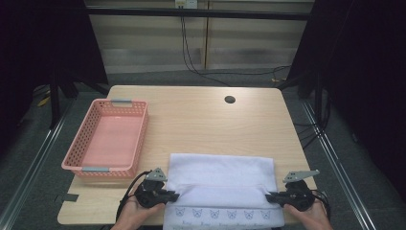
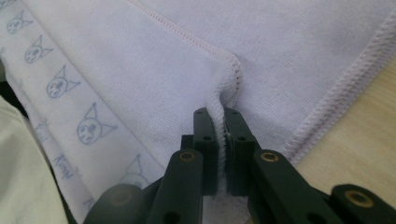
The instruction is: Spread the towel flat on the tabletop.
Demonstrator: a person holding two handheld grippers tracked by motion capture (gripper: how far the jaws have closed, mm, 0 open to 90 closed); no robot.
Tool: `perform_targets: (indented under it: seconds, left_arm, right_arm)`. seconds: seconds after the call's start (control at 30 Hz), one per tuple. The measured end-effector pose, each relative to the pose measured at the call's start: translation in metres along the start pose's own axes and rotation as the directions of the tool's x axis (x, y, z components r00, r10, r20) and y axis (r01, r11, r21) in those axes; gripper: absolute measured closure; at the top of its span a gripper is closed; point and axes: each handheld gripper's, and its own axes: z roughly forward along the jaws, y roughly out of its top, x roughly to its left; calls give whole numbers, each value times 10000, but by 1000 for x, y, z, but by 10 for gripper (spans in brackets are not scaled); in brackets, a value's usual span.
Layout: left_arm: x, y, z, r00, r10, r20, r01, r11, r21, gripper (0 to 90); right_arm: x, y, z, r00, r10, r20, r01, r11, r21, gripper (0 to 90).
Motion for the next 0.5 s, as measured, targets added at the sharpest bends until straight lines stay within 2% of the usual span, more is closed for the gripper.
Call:
perform_targets:
  seconds: [0.13,0.2,0.23,0.27,0.3,0.4,0.43,0.47,0.5]
  left_arm:
    - [4,8,5,9992,-26,-402,20,9999,-139,863]
    - [9,15,8,9979,58,-642,-63,10000,-76,864]
    - [12,19,10,9972,84,-745,-93,9999,-125,864]
    - [22,29,17,9961,-34,-879,6,9995,-310,864]
    - [22,29,17,9961,-34,-879,6,9995,-310,865]
    - [35,40,21,9947,-123,-1016,90,9994,-332,865]
    - [41,43,23,9947,-381,-952,340,9984,-444,865]
    - [52,50,26,9936,-687,-898,646,9967,-484,866]
    - [52,50,26,9936,-687,-898,646,9967,-484,866]
  right_arm:
    - [-4,4,2,9997,62,221,-60,10000,-67,859]
    - [-14,12,6,9989,336,337,-327,9991,-265,861]
    - [-18,15,8,9986,261,455,-247,9992,-308,861]
    - [-21,19,10,9979,268,588,-247,9990,-362,861]
    - [-21,19,10,9979,268,588,-247,9990,-362,861]
    - [-36,32,17,9972,273,696,-237,9983,-525,861]
    - [-39,35,19,9970,275,728,-236,9982,-547,861]
    - [-47,43,24,9956,274,896,-212,9973,-700,861]
    - [-51,47,26,9957,264,893,-199,9971,-729,861]
